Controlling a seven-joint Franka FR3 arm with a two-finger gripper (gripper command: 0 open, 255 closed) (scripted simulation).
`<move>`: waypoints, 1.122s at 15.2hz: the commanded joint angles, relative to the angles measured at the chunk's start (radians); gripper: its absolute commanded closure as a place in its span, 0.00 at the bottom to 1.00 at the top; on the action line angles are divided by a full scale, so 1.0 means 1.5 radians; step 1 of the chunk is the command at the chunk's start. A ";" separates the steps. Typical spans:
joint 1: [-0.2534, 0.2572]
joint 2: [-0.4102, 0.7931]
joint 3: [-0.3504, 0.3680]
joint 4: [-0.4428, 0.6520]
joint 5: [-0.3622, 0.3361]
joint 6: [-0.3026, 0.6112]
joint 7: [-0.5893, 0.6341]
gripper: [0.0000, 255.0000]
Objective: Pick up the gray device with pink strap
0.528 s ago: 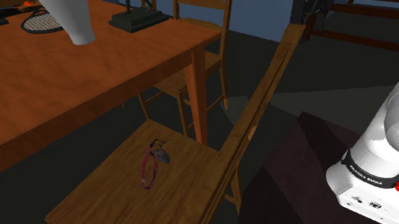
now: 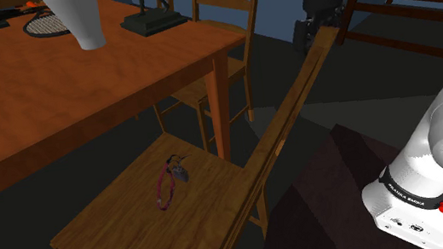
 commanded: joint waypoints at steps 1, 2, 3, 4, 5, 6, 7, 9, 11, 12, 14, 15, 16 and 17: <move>0.011 0.029 0.024 0.005 0.022 0.026 0.030 0.00; 0.016 0.043 0.035 0.006 0.031 0.039 0.043 0.00; 0.020 0.057 0.046 0.009 0.040 0.053 0.056 0.00; 0.025 0.072 0.057 0.011 0.048 0.066 0.069 0.00; 0.030 0.087 0.068 0.015 0.055 0.079 0.082 0.00; 0.034 0.104 0.079 0.020 0.062 0.092 0.095 0.00; 0.038 0.120 0.089 0.025 0.069 0.105 0.107 0.00; 0.046 0.156 0.110 0.038 0.080 0.131 0.133 0.00; 0.052 0.193 0.130 0.055 0.088 0.155 0.158 0.00; 0.056 0.213 0.140 0.064 0.091 0.167 0.171 0.00; 0.062 0.253 0.159 0.086 0.095 0.190 0.196 0.00; 0.065 0.274 0.168 0.098 0.095 0.201 0.209 0.00; 0.068 0.296 0.177 0.110 0.095 0.212 0.223 0.00; 0.071 0.318 0.186 0.124 0.093 0.222 0.236 0.00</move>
